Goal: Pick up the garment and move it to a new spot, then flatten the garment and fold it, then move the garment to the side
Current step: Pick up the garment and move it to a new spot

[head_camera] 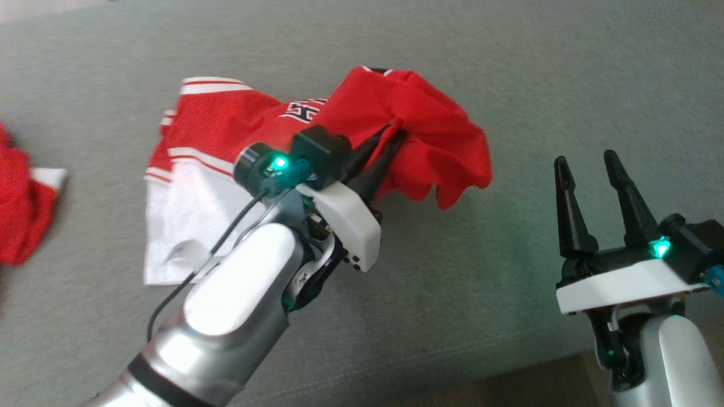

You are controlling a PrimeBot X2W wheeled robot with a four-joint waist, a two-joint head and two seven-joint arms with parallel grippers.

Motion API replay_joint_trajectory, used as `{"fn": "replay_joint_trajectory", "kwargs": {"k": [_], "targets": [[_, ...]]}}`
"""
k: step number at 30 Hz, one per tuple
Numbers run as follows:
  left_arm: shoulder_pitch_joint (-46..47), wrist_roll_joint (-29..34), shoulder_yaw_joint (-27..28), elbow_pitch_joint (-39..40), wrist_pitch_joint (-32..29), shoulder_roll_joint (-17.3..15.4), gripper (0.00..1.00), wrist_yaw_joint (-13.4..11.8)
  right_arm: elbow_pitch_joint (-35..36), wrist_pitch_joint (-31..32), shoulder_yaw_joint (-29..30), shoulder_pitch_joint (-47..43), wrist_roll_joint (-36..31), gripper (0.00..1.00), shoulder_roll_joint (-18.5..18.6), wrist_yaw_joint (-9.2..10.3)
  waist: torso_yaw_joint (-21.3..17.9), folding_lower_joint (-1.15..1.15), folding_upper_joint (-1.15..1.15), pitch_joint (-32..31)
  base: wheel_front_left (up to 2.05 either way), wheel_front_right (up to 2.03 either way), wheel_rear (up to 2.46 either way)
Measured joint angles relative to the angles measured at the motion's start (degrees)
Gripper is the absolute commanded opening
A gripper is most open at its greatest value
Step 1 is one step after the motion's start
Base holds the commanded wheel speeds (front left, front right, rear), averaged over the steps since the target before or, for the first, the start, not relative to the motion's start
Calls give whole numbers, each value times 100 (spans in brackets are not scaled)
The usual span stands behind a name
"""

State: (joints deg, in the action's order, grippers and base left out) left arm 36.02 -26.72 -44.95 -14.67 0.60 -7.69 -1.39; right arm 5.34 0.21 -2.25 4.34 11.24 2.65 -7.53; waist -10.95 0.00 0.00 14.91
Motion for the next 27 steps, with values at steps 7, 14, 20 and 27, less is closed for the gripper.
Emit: {"fn": "replay_joint_trajectory", "kwargs": {"k": [7,14,20,27], "targets": [[247,159,-261,-1032,77,169,48,97,-178,-177,-10,3,131,100,-2,0,-426,0,0,354,0,0,0],[313,303,-338,-1114,887,234,100,163,-299,-232,36,17,136,100,-4,0,-395,0,0,356,0,0,0],[-40,302,59,-554,1340,-70,100,-142,-347,-238,76,35,125,100,-4,0,-166,0,0,133,0,0,0],[-1088,304,1390,509,1402,-701,100,-814,-334,-153,151,31,5,100,-5,0,293,0,0,-86,0,0,0]]}}
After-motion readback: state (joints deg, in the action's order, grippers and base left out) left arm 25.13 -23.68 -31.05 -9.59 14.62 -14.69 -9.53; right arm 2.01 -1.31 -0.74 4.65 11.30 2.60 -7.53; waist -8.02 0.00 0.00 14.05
